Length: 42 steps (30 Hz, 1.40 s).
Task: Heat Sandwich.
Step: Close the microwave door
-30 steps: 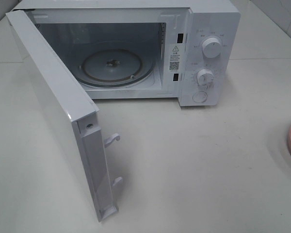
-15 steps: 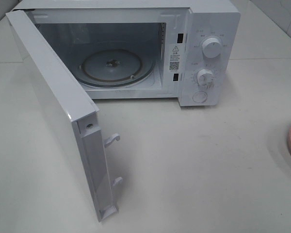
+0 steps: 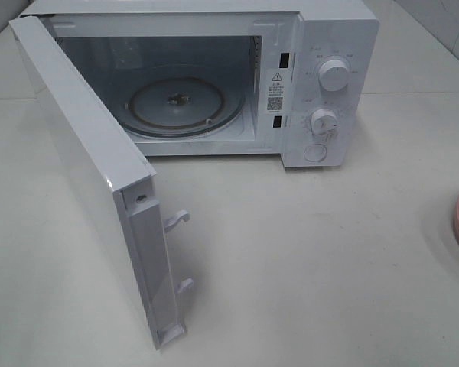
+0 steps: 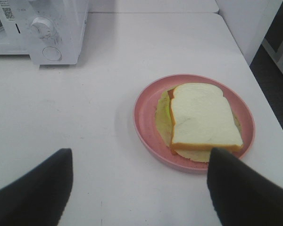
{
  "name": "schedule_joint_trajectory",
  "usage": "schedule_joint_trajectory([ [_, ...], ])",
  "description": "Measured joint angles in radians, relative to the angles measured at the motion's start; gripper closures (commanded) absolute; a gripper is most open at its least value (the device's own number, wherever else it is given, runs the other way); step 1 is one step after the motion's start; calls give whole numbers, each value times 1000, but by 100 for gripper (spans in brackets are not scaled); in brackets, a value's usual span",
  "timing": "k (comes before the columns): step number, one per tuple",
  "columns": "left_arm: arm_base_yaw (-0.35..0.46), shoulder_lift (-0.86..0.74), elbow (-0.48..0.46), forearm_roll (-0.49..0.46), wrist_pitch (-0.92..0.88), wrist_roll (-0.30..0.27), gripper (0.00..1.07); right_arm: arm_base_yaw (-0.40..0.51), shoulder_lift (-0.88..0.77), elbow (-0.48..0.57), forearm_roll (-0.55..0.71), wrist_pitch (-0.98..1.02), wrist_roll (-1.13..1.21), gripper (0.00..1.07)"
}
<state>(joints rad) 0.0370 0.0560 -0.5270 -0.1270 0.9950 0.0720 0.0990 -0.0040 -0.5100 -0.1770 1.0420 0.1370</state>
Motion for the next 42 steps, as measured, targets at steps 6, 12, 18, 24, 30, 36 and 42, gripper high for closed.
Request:
schedule_joint_trajectory([
  [6, 0, 96, -5, 0, -63, 0, 38, 0, 0, 0, 0, 0, 0, 31],
  [12, 0, 211, 21, -1, -158, 0, 83, 0, 0, 0, 0, 0, 0, 31],
  [18, 0, 272, 98, -3, -293, 0, 106, 0, 0, 0, 0, 0, 0, 31],
  [24, 0, 364, 203, -3, -548, 12, 106, 0, 0, 0, 0, 0, 0, 31],
  [30, 0, 465, 289, -3, -802, 79, 106, 0, 0, 0, 0, 0, 0, 31],
  [36, -5, 572, 322, -3, -1013, 106, 106, 0, 0, 0, 0, 0, 0, 31],
  [42, -64, 769, 322, 3, -1269, 109, 106, 0, 0, 0, 0, 0, 0, 31],
])
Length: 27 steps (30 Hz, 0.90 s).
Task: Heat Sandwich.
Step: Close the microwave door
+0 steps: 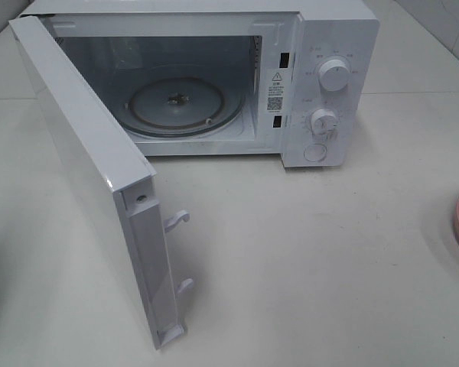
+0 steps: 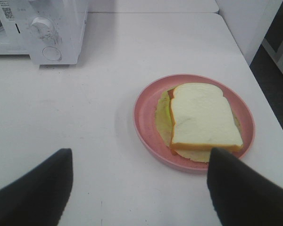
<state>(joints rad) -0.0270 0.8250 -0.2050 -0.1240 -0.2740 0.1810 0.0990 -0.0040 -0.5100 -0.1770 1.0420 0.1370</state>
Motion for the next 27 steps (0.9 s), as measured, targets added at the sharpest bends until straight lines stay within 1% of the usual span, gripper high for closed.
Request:
schedule_joint_trajectory([
  [2, -24, 56, 0, 17, -56, 0, 106, 0, 0, 0, 0, 0, 0, 31],
  [3, -24, 56, 0, 17, -56, 0, 106, 0, 0, 0, 0, 0, 0, 31],
  [4, -53, 112, 0, 37, -113, -3, 106, 0, 0, 0, 0, 0, 0, 31],
  [6, -78, 171, 0, 51, -182, -4, 106, 0, 0, 0, 0, 0, 0, 31],
  [7, -101, 229, 0, 54, -248, -7, 106, 0, 0, 0, 0, 0, 0, 31],
  [8, -101, 229, 0, 54, -248, -7, 106, 0, 0, 0, 0, 0, 0, 31],
  [11, -122, 302, 0, 57, -319, -30, 106, 0, 0, 0, 0, 0, 0, 31],
  [12, -135, 354, 0, 60, -367, -51, 106, 0, 0, 0, 0, 0, 0, 31],
  [13, -135, 354, 0, 60, -367, -51, 106, 0, 0, 0, 0, 0, 0, 31],
  [16, -168, 442, -14, 79, -423, -73, 106, 0, 0, 0, 0, 0, 0, 31],
  [17, -168, 442, -14, 79, -423, -73, 106, 0, 0, 0, 0, 0, 0, 31],
  [21, -225, 536, -50, 100, -496, -81, 106, 0, 0, 0, 0, 0, 0, 31],
  [22, -225, 536, -50, 100, -496, -81, 106, 0, 0, 0, 0, 0, 0, 31],
  [26, -286, 620, -88, 101, -527, -91, 106, 0, 0, 0, 0, 0, 0, 31],
  [27, -286, 620, -88, 101, -527, -91, 106, 0, 0, 0, 0, 0, 0, 31],
])
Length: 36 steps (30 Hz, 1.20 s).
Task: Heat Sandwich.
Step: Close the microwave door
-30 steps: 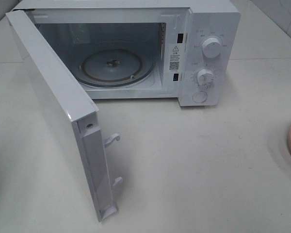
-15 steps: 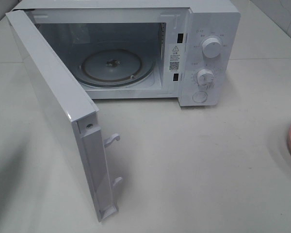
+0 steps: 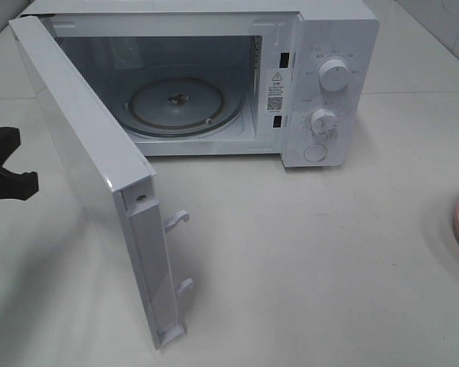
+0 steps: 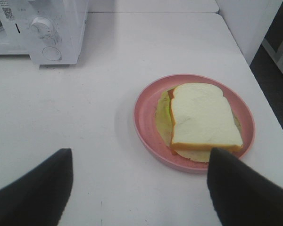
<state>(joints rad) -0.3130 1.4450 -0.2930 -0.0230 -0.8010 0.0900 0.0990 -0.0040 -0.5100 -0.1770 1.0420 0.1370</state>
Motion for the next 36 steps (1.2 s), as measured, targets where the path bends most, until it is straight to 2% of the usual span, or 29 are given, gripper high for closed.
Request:
schedule_joint_trajectory([
  [3, -52, 47, -35, 0, -6, -1, 106, 0, 0, 0, 0, 0, 0, 31],
  [14, -139, 134, -128, -17, -8, -4, 106, 0, 0, 0, 0, 0, 0, 31],
  [25, -235, 226, -297, -36, 37, -4, 106, 0, 0, 0, 0, 0, 0, 31],
  [36, -293, 308, -436, -65, 80, -4, 106, 0, 0, 0, 0, 0, 0, 31],
])
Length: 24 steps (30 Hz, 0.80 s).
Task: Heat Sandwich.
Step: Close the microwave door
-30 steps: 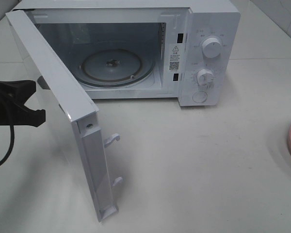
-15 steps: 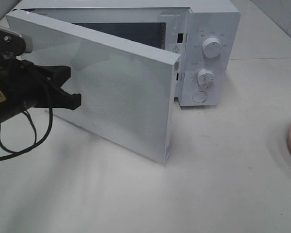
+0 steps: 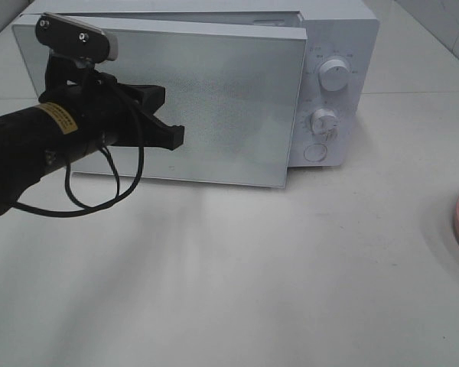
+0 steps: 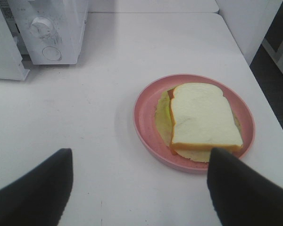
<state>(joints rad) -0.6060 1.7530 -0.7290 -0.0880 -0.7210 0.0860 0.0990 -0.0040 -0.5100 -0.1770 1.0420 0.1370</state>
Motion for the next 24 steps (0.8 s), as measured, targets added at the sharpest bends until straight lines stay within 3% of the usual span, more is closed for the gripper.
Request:
schedule_joint_trajectory([
  [17, -44, 106, -153, -15, 38, -14, 106, 0, 0, 0, 0, 0, 0, 31],
  [24, -72, 172, -263, -24, 84, -14, 106, 0, 0, 0, 0, 0, 0, 31],
])
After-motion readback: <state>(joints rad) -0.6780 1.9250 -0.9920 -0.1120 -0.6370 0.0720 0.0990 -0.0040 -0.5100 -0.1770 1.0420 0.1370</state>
